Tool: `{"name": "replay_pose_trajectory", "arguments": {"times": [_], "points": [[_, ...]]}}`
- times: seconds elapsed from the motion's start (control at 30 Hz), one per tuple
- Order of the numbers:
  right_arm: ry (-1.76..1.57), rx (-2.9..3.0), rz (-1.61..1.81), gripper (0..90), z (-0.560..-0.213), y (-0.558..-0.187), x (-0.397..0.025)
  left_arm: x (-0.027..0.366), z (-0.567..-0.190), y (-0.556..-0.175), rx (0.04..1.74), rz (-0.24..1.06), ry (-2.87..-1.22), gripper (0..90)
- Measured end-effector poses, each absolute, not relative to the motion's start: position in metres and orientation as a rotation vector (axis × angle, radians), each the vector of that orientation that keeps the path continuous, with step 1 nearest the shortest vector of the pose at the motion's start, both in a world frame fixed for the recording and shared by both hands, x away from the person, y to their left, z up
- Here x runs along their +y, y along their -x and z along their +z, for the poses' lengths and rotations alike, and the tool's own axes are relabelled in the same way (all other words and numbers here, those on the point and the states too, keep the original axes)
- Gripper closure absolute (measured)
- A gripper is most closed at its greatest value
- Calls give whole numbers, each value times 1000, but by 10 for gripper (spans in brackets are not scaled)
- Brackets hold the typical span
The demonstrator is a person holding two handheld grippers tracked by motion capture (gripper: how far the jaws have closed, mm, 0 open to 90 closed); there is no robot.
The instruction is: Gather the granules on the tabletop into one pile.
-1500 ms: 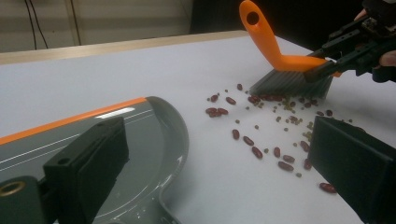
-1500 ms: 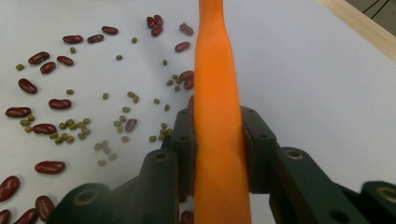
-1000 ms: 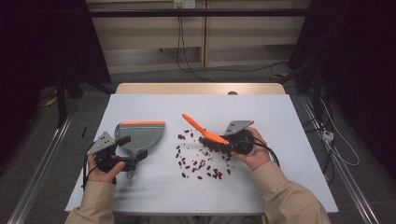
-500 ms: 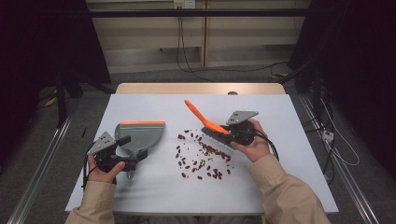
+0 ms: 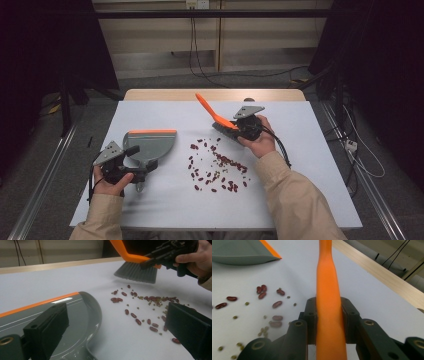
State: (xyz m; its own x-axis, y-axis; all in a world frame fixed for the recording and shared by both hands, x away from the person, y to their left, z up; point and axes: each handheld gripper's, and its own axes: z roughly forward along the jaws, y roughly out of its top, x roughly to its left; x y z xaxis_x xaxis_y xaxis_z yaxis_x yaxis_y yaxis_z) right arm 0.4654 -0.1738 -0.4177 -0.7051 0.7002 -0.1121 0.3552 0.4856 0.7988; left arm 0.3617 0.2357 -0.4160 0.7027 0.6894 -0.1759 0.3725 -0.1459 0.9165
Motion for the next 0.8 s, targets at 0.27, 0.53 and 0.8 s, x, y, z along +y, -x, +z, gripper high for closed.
{"name": "replay_pose_trajectory", "arguments": {"times": [0.27,0.53,0.8], "points": [[-794,2325,1048,716,-428,-478,-156,236,-417,-362,851,344,-1761,49],[-708,2419,1083,715,-428,-466,-149,238,-417,-362,855,345,-1757,49],[-612,2484,1114,714,-427,-442,-151,237,-417,-362,853,347,-1759,49]]}}
